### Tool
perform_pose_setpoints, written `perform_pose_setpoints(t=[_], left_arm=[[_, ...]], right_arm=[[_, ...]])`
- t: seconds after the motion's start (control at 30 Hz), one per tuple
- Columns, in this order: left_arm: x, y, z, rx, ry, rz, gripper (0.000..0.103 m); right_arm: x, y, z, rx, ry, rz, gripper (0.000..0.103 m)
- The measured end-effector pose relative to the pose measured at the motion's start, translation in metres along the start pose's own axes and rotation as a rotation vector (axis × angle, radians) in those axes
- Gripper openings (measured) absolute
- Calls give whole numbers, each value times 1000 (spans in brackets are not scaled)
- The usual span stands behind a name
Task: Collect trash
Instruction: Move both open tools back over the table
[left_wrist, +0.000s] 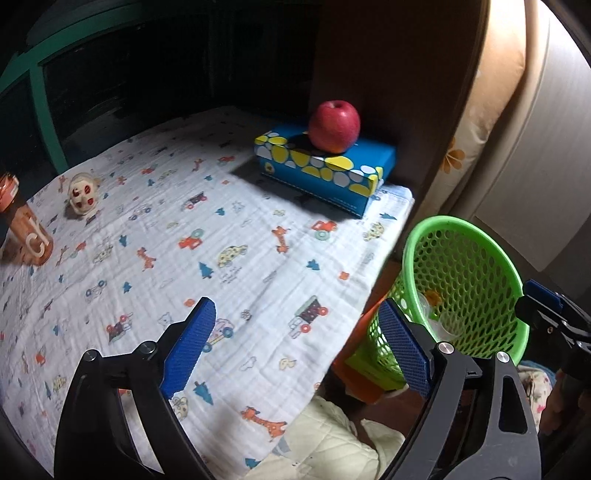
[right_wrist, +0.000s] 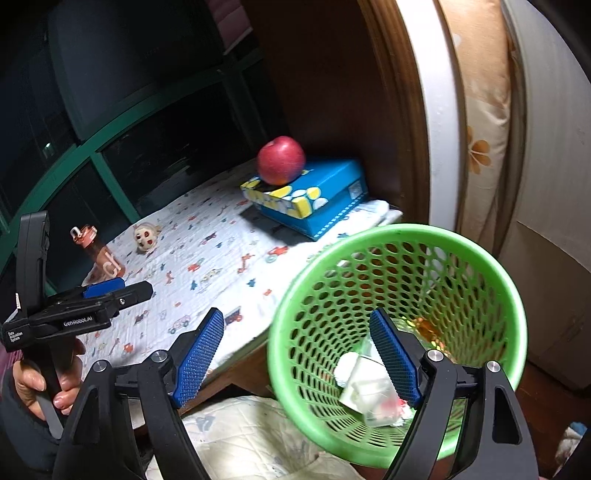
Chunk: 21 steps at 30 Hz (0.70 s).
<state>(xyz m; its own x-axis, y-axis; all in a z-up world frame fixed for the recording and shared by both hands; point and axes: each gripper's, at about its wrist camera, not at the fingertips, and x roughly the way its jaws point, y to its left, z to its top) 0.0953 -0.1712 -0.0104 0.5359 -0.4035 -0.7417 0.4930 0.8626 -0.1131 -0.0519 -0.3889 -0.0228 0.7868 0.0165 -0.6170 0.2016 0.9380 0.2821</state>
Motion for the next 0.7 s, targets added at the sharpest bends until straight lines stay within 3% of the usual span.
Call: perform_pose_setpoints(t=[0.3, 0.7], left_arm=[[-27, 50, -8, -88, -53, 126, 92], [-61, 93, -26, -188, -113, 223, 93]], right_arm=[[17, 50, 7, -82, 11, 65, 84], [30, 99, 10, -157, 6, 113, 90]])
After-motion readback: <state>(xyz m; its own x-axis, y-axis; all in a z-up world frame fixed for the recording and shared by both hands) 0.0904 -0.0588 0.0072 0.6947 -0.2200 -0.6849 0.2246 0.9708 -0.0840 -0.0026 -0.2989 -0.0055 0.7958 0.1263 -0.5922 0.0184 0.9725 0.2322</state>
